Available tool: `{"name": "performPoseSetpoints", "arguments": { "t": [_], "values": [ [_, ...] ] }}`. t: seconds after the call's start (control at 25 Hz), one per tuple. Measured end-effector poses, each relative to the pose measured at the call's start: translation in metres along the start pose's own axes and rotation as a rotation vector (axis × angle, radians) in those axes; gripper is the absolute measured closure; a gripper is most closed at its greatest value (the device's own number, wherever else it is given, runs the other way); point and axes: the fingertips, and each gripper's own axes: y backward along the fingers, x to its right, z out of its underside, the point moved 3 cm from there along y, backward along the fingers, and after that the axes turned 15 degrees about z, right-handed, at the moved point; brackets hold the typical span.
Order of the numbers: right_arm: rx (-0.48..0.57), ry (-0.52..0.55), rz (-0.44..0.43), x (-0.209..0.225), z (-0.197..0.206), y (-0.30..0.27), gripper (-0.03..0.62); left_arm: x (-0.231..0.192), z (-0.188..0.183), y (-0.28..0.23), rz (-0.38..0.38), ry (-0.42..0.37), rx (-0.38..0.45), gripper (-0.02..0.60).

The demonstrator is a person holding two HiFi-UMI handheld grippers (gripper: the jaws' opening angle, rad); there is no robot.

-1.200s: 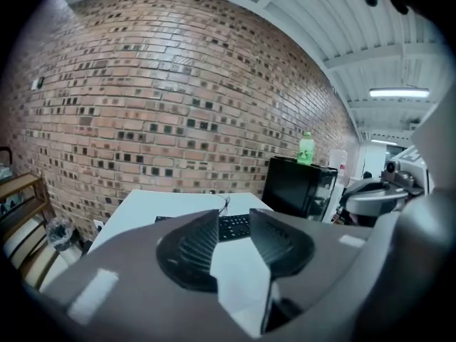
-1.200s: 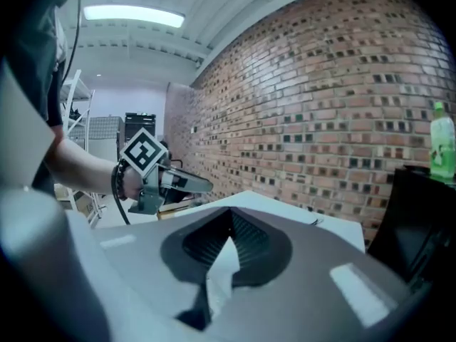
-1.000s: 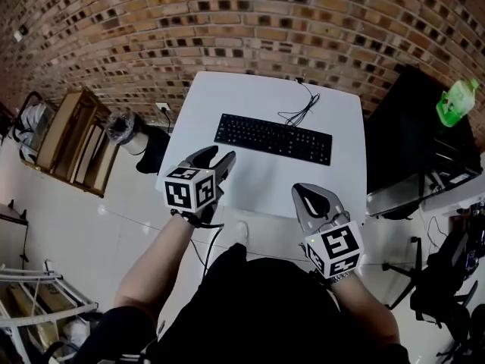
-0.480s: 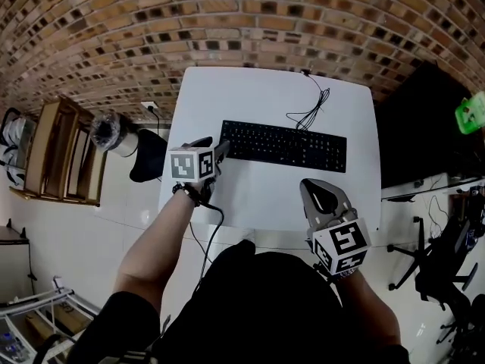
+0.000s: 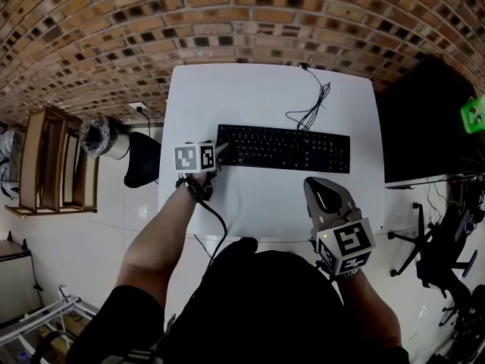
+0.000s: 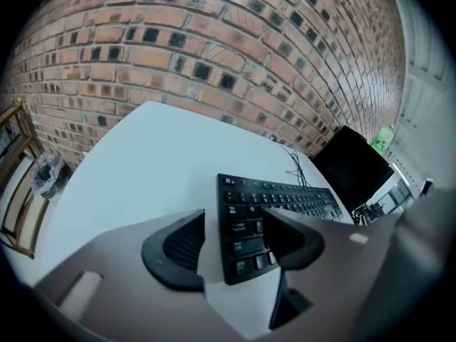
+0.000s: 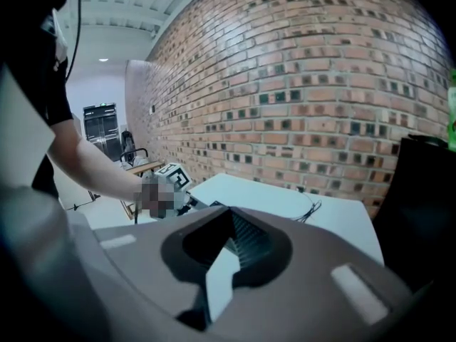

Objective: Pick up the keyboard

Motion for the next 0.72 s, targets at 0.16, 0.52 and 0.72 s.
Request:
{"name": "performPoseSetpoints", "arguments": {
  "t": [0.16,0.52,0.72],
  "values": [
    [-0.013,-0.009,0.004,0.001,-0.001,-0.007,0.592,-0.003,0.001,-0.009,0.031,0.023,-0.013,0.319],
    [-0.016,-0.017,0.008,0.001,-0.001,-0.011,0.592,-0.004,0.004,-0.018,0.076,0.068,-0.023,0.385],
    [-0.012,-0.020,0.012,0.002,-0.001,-0.011,0.592,-0.004,0.005,-0.013,0.107,0.126,-0.025,0.417]
  ]
}}
